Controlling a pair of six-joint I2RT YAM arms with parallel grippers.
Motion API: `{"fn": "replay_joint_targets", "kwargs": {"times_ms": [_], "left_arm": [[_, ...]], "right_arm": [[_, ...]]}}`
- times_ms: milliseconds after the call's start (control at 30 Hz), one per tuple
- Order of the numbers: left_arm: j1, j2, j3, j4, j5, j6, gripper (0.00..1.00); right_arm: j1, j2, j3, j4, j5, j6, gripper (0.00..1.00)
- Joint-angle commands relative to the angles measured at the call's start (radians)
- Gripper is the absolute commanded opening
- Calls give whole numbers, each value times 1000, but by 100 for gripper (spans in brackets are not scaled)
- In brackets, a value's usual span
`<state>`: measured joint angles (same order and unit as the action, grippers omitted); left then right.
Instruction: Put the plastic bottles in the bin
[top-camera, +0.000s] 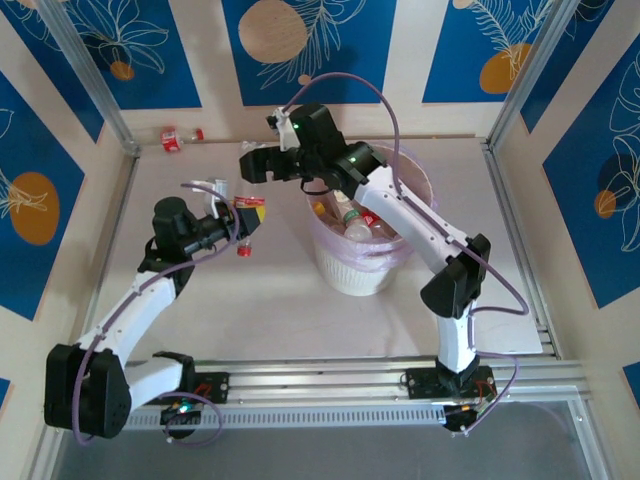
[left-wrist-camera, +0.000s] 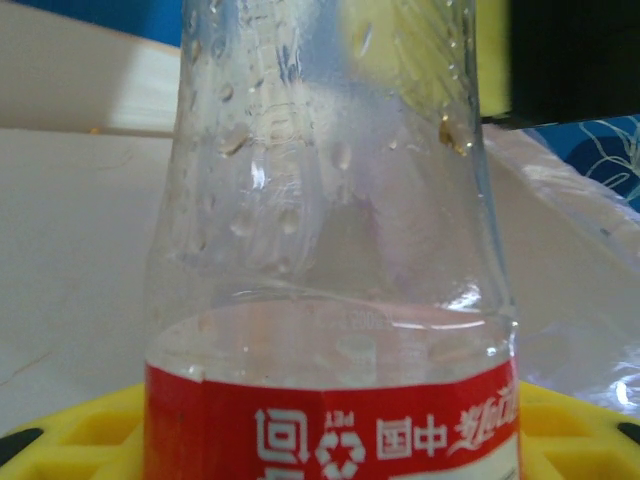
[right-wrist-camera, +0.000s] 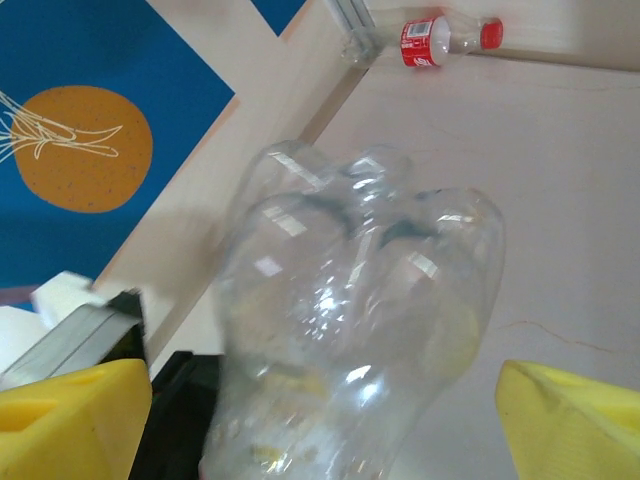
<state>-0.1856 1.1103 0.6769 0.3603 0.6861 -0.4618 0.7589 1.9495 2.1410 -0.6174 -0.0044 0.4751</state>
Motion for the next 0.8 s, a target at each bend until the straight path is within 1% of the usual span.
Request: {"fn": "replay_joint_targets", "kwargs": {"times_ms": [0, 100, 200, 333, 400, 433, 467, 533, 567, 633, 667, 700, 767], "left_arm": [[-2, -24, -3, 85, 74, 18, 6], [-2, -29, -6, 98, 86, 18, 5], [-2, -28, -1, 81, 82, 29, 5], [-3, -22, 4, 87, 81, 25, 5], [-3, -20, 5, 88, 79, 26, 8], [-3, -18, 9, 83, 76, 27, 12], [-2, -17, 12, 76, 76, 27, 18], [-2, -12, 22, 63, 88, 28, 44], [-2, -12, 28, 57, 91, 23, 55], [-2, -19, 43, 40, 97, 13, 84], [-1, -25, 48, 34, 102, 9, 95], [-2, -39, 53, 30, 105, 6, 100], [-3, -70, 59, 3, 106, 9, 100]], "right_arm": [[-6, 30, 57, 18, -32, 31, 90], [-9, 62, 97, -1, -35, 39, 89], [-12, 67, 95, 15, -43, 45, 85], [-16, 63, 86, 28, -54, 47, 69], [-17, 59, 76, 39, -56, 47, 63], [-18, 57, 74, 41, -56, 46, 59], [-18, 57, 71, 45, -55, 48, 56], [-20, 58, 68, 52, -64, 52, 52], [-20, 59, 69, 55, -67, 53, 50], [-23, 59, 75, 58, -87, 56, 46], [-24, 57, 76, 62, -91, 56, 46], [-25, 53, 77, 65, -91, 52, 46], [-27, 40, 82, 73, -75, 39, 47]]}}
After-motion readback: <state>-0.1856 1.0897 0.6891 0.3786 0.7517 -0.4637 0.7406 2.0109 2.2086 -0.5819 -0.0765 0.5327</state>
